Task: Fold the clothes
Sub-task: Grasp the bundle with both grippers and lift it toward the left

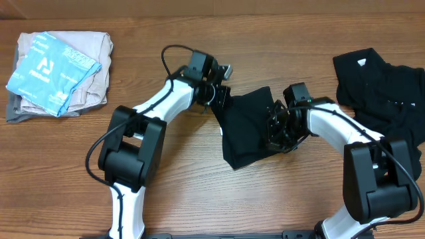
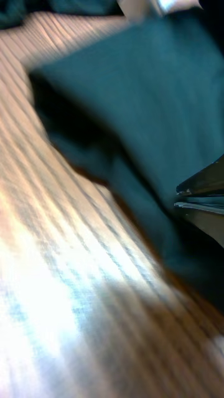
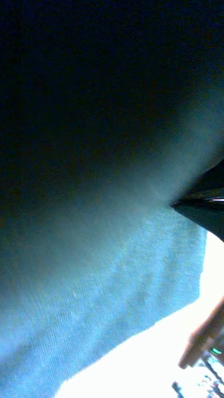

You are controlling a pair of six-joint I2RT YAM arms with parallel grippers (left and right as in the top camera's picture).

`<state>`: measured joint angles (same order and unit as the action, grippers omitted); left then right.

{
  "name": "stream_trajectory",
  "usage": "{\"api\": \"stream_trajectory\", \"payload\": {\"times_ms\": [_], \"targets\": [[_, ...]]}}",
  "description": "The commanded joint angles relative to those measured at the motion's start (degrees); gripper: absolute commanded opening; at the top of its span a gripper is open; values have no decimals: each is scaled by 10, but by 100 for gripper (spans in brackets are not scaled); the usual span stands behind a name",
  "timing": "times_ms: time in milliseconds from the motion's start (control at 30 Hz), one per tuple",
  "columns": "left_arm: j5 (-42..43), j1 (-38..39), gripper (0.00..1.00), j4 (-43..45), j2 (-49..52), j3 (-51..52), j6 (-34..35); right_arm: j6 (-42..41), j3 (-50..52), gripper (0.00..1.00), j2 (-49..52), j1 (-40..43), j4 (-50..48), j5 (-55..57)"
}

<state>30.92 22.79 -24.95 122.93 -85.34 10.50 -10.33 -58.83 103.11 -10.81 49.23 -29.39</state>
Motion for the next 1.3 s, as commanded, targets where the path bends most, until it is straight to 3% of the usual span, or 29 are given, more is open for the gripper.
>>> {"api": "stream_trajectory", "payload": {"times_ms": [0,133,433,700,1033,1267], "targets": [[-13,-6,9,-24,-80,-61,-2,51,-79,4,-38,10,54,-13],[-15,-6,11,-54,-103,-68,-2,51,-128,4,-63,30,113,36],[-6,14,6,-180,-72,-38,-2,26,-103,4,-68,104,111,75],[24,61,4,-163,-21,-15,-2,17,-30,4,-53,114,24,34],[37,67,4,-148,-15,-16,-2,63,-71,4,-85,142,40,-43],[34,73,4,-139,-14,-15,-2,74,-29,4,-78,133,15,-37]]}}
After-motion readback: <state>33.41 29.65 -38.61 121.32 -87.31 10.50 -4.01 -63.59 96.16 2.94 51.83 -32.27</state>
